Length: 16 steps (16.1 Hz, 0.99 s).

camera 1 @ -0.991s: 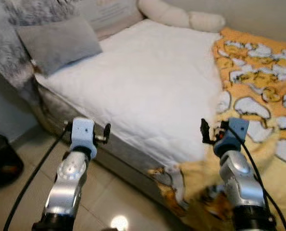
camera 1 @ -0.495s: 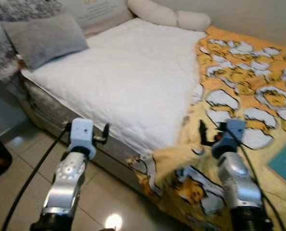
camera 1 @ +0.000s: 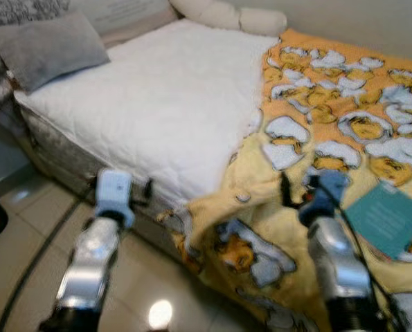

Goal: Clean up the room

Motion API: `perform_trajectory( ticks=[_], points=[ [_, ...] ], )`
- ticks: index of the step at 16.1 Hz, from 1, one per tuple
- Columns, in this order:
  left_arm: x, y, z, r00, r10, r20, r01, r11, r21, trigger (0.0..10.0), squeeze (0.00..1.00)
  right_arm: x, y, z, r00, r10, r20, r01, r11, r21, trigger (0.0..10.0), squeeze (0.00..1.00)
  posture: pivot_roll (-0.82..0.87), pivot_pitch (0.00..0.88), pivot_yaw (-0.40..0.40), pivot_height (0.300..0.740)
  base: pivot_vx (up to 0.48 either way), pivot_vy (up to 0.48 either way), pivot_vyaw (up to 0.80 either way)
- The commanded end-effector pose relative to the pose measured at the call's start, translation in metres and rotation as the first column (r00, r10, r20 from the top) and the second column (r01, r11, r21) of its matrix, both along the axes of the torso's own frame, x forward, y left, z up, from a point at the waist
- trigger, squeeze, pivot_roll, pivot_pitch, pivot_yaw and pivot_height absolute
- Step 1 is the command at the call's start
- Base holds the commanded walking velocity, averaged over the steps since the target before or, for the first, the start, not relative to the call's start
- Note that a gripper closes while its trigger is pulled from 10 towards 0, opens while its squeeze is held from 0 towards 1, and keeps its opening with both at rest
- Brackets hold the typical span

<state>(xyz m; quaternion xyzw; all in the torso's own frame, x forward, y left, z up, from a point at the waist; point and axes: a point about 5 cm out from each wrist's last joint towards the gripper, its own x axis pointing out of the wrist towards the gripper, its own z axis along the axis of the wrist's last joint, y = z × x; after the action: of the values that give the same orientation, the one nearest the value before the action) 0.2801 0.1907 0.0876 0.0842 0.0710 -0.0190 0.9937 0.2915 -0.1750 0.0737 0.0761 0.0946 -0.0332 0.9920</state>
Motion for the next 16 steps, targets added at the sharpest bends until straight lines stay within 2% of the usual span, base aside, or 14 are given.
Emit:
perform_trajectory(
  ticks=[1, 11, 16],
  points=[
    [0.0012, -0.0067, 0.0012, 1.0, -0.028, 0.006, 0.028, 1.0, 0.002, 10.0, 0.5, 0.0012, -0.007, 0.0035, 1.0, -0.022, 0.01, 0.022, 1.0, -0.004, 10.0, 0.0, 0.07, 0.0, 0.017, 0.74, 0.0, -0.341, 0.0],
    [0.0004, -0.0064, 0.0005, 0.999, -0.036, 0.002, 0.036, 0.999, 0.012, 10.0, 0.5, -0.0006, -0.0059, 0.0008, 1.0, -0.022, 0.002, 0.022, 1.0, -0.004, 10.0, 0.0, 0.07, 0.0, 0.02, 0.74, 0.0, -0.342, 0.0],
    [0.0014, -0.0041, 0.0033, 0.999, -0.048, 0.007, 0.047, 0.998, 0.033, 10.0, 0.5, -0.0078, -0.0008, -0.005, 0.999, 0.036, -0.03, -0.037, 0.999, -0.035, 10.0, 0.0, 0.05, 0.0, 0.028, 0.74, 0.0, -0.333, 0.0]
  ],
)
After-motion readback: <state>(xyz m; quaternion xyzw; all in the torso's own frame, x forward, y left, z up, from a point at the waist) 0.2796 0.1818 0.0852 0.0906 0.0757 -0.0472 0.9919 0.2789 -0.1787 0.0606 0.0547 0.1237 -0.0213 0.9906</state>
